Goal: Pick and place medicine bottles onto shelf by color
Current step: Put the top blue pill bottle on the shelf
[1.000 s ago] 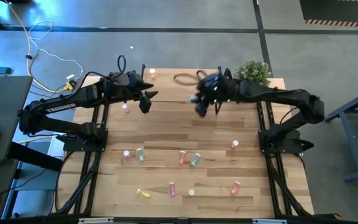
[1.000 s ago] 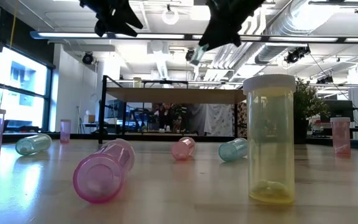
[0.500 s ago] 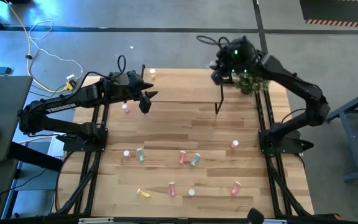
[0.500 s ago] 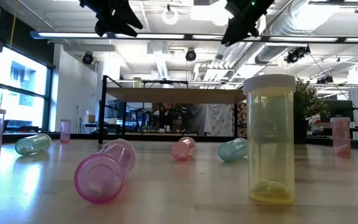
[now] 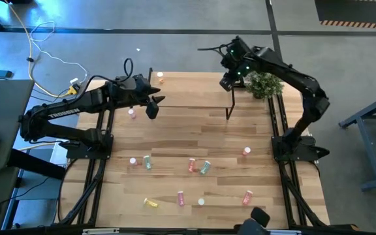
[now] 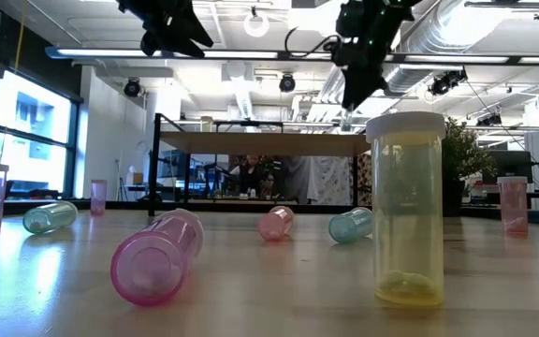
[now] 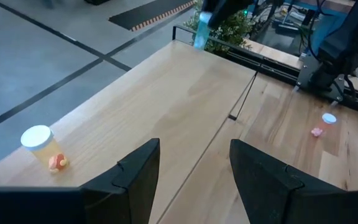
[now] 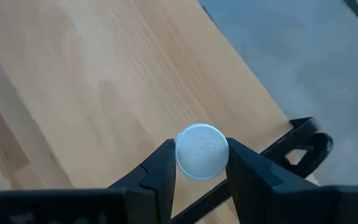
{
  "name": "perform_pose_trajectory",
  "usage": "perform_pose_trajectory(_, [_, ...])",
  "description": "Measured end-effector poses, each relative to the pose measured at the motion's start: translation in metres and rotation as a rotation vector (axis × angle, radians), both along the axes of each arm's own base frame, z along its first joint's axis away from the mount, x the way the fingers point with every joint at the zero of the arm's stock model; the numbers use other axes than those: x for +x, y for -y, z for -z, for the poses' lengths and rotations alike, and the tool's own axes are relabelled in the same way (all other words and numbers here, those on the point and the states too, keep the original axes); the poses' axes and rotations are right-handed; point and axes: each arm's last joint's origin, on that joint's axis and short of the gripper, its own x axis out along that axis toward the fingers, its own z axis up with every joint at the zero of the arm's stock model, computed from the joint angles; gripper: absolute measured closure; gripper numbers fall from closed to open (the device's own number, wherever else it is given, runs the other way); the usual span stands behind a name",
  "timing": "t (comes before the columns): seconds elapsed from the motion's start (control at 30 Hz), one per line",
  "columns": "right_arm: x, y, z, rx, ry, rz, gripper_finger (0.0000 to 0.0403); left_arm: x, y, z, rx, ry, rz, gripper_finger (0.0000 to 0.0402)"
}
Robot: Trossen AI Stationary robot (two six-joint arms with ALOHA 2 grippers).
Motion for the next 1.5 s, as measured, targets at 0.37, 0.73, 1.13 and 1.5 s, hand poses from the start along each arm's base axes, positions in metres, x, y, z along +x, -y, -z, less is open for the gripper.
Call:
perform_pose_trajectory(0.37, [0.013,0.011,0.022,-0.011,-0.075,-0.055,0.0290,-0.001,-0.001,0.000,0.029,-0.019,-0.026,0.0218])
perform_pose_trajectory(0.73, [0.014,0.011,0.022,-0.017,-0.082,-0.062,0.0290,-0.001,-0.001,0.000,0.029,-0.020,-0.028,0.0218])
perform_pose_trajectory(1.13, [0.014,0.010,0.023,-0.018,-0.090,-0.077,0.0245,-0.001,-0.001,0.000,0.028,-0.021,-0.028,0.0218])
perform_pose_trajectory(1.5, [0.014,0.010,0.012,-0.032,-0.073,-0.073,0.0238,-0.003,0.000,0.005,-0.001,-0.061,-0.033,0.0218])
